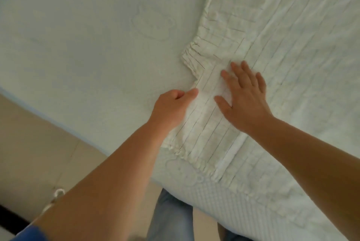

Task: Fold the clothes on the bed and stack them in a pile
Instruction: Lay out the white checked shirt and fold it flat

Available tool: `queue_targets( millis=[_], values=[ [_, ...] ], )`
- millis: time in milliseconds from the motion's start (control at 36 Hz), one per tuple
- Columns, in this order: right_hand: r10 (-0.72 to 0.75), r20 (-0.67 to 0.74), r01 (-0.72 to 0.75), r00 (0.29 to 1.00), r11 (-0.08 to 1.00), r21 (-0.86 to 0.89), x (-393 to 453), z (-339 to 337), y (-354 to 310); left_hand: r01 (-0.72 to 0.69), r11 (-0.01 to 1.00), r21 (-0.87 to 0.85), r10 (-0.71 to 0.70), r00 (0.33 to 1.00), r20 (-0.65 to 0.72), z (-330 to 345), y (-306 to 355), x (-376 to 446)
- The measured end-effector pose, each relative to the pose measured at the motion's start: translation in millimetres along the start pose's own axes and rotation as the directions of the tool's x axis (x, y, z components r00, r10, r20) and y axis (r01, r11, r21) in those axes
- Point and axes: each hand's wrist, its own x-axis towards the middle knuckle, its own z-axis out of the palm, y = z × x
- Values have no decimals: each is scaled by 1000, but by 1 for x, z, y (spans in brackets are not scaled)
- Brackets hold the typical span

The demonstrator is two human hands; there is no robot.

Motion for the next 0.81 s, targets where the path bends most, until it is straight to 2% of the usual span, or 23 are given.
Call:
queue_targets(
  millis=[83, 222, 306, 361, 417, 500, 583, 639, 694, 806],
  values=[
    [-12, 62, 14, 998, 1000, -21, -5, 9, -3, -20, 999, -37, 18, 998, -57, -2, -8, -2],
    [14, -33, -13, 999, 1000, 25, 6, 4, -12, -17, 993, -119, -3, 986, -168, -9, -24, -9],
    [43, -32, -44, 999, 999, -29, 19, -3, -18, 22, 1000, 7, -21, 993, -114, -14, -35, -16],
    [49, -83, -55, 995, 996, -75, 27, -9, -23, 13, 987, 161, -1, 997, -73, -16, -44, -23],
    [35, -136, -48, 990, 994, -96, 38, -17, -28, -5, 967, 256, 30, 995, -91, -17, -54, -31],
    [-11, -158, 10, 987, 1000, -7, 58, -32, -38, 14, 970, 243, 25, 987, -158, -16, -66, -40],
    [-12, -80, 23, 997, 990, 140, 75, -37, -55, 44, 978, 206, 1, 977, -214, -14, -68, -44],
    [19, -2, -19, 1000, 991, 132, 86, -32, -67, 53, 980, 194, -12, 978, -207, -12, -67, -46],
    [112, 39, -114, 993, 991, 63, 95, -24, -78, 47, 983, 175, -16, 985, -174, -11, -69, -48],
    [256, 9, -256, 967, 967, 7, 110, -16, -92, -8, 995, 103, 23, 990, -142, -15, -74, -54]
  ],
)
